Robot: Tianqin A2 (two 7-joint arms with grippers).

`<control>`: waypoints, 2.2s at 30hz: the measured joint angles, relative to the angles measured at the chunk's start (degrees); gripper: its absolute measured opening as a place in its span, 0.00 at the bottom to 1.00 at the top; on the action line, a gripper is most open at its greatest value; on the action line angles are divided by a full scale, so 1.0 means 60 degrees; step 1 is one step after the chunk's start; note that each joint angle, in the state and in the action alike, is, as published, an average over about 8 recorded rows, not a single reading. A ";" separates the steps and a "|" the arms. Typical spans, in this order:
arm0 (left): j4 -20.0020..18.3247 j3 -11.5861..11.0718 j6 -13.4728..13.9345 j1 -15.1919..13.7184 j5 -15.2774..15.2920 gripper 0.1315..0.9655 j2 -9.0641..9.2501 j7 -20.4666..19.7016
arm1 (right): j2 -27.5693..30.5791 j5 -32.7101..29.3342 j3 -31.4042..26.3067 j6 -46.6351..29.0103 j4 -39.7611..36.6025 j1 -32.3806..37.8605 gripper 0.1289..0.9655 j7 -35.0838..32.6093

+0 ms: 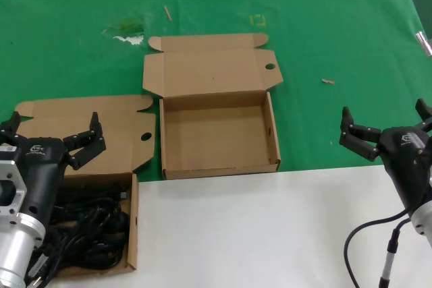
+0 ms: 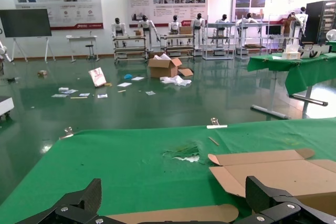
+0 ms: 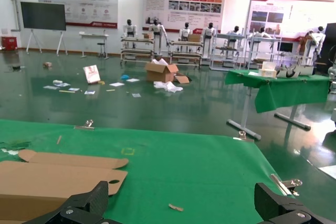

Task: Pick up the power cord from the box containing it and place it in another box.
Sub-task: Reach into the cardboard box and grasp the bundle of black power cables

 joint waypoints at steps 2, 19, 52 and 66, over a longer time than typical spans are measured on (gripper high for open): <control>0.0000 0.0000 0.0000 0.0000 0.0000 1.00 0.0000 0.0000 | 0.0000 0.0000 0.0000 0.0000 0.0000 0.0000 1.00 0.0000; 0.0000 0.0000 0.0000 0.0000 0.0000 1.00 0.0000 0.0000 | 0.0000 0.0000 0.0000 0.0000 0.0000 0.0000 1.00 0.0000; 0.0000 0.0000 0.0000 0.0000 0.0000 1.00 0.0000 0.0000 | 0.0000 0.0000 0.0000 0.0000 0.0000 0.0000 1.00 0.0000; 0.0000 0.0000 0.0000 0.0000 0.0000 1.00 0.0000 0.0000 | 0.0000 0.0000 0.0000 0.0000 0.0000 0.0000 0.95 0.0000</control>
